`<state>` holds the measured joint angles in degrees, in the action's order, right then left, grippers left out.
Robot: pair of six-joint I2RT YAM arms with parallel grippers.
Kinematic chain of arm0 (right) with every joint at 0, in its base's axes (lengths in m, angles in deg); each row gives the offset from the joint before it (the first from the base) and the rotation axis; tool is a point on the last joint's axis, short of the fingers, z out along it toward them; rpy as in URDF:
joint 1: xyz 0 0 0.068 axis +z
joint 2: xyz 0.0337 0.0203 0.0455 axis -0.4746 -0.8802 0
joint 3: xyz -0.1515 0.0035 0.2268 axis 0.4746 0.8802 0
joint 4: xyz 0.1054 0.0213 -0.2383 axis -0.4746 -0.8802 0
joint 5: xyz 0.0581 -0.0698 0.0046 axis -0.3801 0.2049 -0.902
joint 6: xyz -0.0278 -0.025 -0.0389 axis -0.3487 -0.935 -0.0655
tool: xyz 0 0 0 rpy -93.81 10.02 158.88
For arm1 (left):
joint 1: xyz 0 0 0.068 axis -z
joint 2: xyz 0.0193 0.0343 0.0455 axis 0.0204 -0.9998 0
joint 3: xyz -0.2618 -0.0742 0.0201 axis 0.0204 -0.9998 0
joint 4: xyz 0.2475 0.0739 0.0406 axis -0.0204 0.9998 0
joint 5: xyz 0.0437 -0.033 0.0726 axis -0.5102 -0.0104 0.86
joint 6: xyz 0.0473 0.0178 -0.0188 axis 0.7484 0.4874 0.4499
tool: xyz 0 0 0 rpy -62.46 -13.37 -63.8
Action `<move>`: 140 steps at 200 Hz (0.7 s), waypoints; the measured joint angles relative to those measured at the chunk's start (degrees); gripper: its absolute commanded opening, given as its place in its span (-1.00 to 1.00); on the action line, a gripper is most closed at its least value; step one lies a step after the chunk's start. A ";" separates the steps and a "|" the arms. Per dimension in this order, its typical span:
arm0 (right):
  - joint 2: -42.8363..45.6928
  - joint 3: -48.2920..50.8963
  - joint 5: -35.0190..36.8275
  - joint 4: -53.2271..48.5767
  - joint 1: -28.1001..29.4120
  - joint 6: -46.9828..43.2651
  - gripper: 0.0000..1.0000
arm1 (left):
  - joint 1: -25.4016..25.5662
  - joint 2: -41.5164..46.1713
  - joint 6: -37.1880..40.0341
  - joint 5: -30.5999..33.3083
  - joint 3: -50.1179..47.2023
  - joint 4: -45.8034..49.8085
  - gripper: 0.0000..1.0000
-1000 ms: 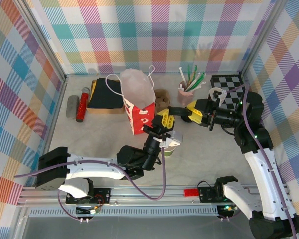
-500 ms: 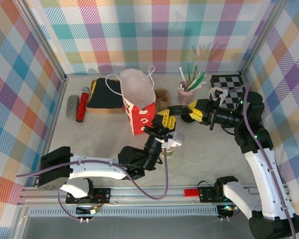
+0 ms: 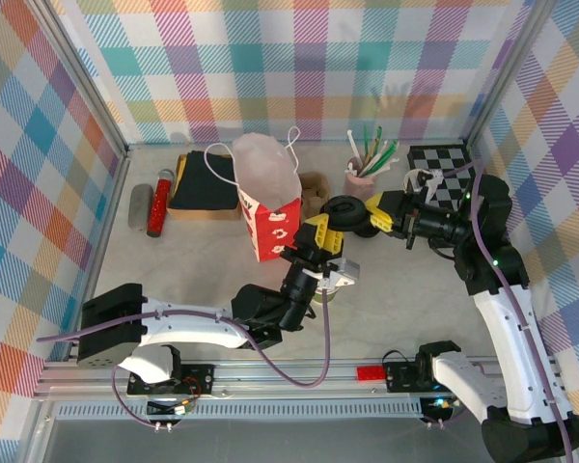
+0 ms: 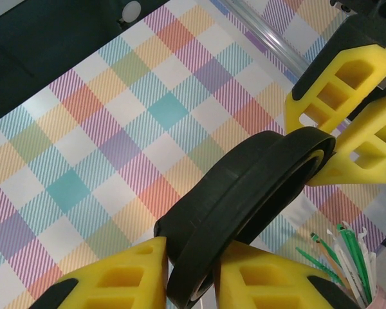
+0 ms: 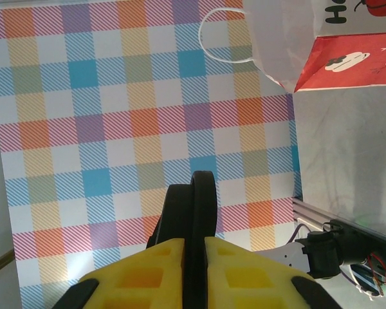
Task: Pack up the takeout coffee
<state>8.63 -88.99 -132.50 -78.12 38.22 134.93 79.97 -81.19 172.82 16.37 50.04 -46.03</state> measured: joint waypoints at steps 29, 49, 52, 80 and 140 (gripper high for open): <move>-0.24 -0.59 0.11 0.04 0.00 -0.17 -0.78 | 0.00 -0.33 0.20 0.07 -0.04 0.00 -0.39; -0.24 -0.61 0.26 0.20 0.00 -0.17 -0.81 | 0.00 -0.50 0.20 0.13 -0.28 0.00 -0.35; -0.24 -0.61 0.28 0.20 0.00 -0.17 -0.82 | 0.00 -0.55 0.20 0.13 -0.28 -0.02 -0.34; -0.24 -0.61 0.50 0.68 -0.07 -0.17 -0.86 | 0.00 -0.57 0.20 0.46 -0.83 0.00 -0.33; -0.17 -0.61 0.85 3.69 -0.09 0.11 -0.91 | 0.00 -0.59 0.15 1.22 -1.84 0.28 -0.25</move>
<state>8.45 -89.60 -131.65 -74.43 38.13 135.04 79.97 -81.78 172.98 17.59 48.20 -45.74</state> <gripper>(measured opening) 0.053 0.369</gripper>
